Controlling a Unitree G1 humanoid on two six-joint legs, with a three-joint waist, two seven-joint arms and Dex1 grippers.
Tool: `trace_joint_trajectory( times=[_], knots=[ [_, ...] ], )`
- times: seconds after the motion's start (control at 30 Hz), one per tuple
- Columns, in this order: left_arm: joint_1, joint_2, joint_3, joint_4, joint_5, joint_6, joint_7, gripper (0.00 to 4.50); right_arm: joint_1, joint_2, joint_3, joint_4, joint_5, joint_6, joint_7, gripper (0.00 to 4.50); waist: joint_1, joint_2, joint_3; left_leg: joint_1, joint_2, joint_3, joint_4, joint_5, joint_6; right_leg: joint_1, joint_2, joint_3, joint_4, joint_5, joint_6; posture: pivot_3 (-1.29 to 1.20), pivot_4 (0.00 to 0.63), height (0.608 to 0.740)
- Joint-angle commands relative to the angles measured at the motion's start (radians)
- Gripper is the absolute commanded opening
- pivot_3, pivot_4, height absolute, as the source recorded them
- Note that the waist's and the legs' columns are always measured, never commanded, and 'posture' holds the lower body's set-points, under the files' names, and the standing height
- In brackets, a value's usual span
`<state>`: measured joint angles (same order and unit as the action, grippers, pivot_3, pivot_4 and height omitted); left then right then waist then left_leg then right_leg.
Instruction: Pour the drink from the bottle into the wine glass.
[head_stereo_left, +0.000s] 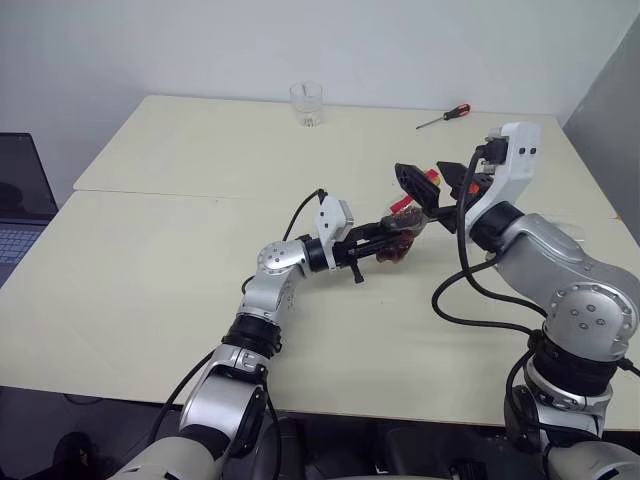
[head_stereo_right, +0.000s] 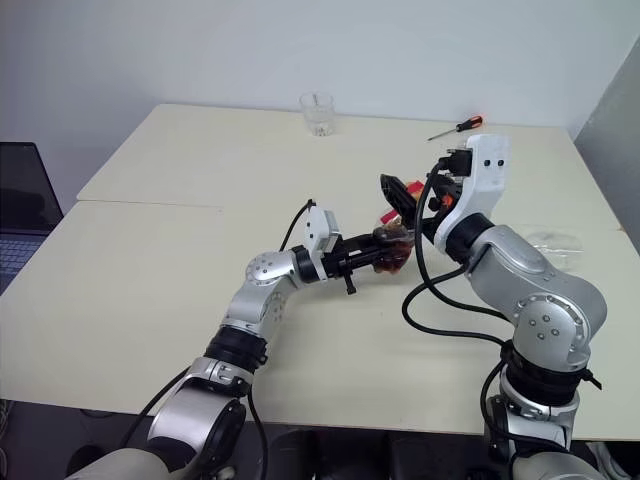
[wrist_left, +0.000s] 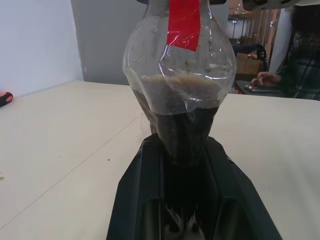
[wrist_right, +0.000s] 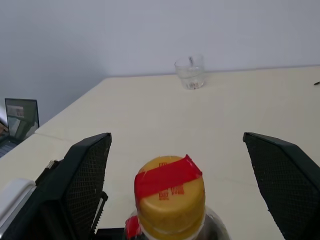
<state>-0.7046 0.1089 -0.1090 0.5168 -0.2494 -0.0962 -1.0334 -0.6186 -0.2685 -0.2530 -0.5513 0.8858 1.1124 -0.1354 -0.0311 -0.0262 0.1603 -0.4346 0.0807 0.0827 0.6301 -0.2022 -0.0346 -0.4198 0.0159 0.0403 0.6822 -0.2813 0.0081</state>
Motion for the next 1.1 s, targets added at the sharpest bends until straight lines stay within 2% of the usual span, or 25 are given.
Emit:
trace_joint_trajectory(
  times=[0.03,0.3,0.57,0.7,0.9,1.1],
  knots=[
    [-0.023,-0.008,0.015,-0.028,-0.018,-0.029,0.005,0.5,-0.019,-0.003,-0.031,0.001,0.005,-0.038,0.002,4.5,0.0,0.0,0.0,0.0,0.0,0.0,0.0,0.0,0.0,0.0,0.0,0.0,0.0,0.0,0.0,0.0,0.15,0.74],
    [-0.022,-0.003,0.017,-0.03,-0.017,-0.03,0.006,0.5,0.037,-0.031,-0.091,-0.044,0.066,-0.017,-0.009,4.5,0.001,0.0,0.0,0.0,0.0,0.0,0.0,0.0,0.0,0.0,0.0,0.0,0.0,0.0,0.0,0.0,0.15,0.74],
    [-0.022,0.006,0.02,-0.028,-0.018,-0.029,0.004,0.5,0.131,-0.107,-0.151,-0.108,0.24,0.013,-0.036,4.5,-0.001,0.0,0.0,0.0,0.0,0.0,0.0,0.0,0.0,0.0,0.0,0.0,0.0,0.0,0.0,0.0,0.15,0.74],
    [-0.027,0.004,0.019,-0.025,-0.019,-0.025,0.002,0.5,0.195,-0.181,-0.143,-0.154,0.364,0.015,-0.028,4.5,0.0,0.0,0.0,0.0,0.0,0.0,0.0,0.0,0.0,0.001,0.0,0.0,0.0,0.0,0.0,0.0,0.15,0.74],
    [-0.03,0.002,0.02,-0.024,-0.019,-0.025,0.0,0.5,0.236,-0.266,-0.137,-0.149,0.451,-0.034,-0.051,4.5,-0.001,0.0,0.0,0.0,0.0,-0.001,0.0,0.0,0.0,0.001,0.0,0.0,0.0,0.0,0.001,0.0,0.15,0.74],
    [-0.028,0.002,0.021,-0.029,-0.018,-0.024,0.002,0.48,0.199,-0.267,-0.083,-0.116,0.45,-0.107,-0.085,4.5,-0.001,0.0,0.0,0.001,0.0,-0.001,0.001,0.0,0.0,0.001,0.0,0.0,0.0,0.0,0.002,0.0,0.15,0.74]
  ],
)
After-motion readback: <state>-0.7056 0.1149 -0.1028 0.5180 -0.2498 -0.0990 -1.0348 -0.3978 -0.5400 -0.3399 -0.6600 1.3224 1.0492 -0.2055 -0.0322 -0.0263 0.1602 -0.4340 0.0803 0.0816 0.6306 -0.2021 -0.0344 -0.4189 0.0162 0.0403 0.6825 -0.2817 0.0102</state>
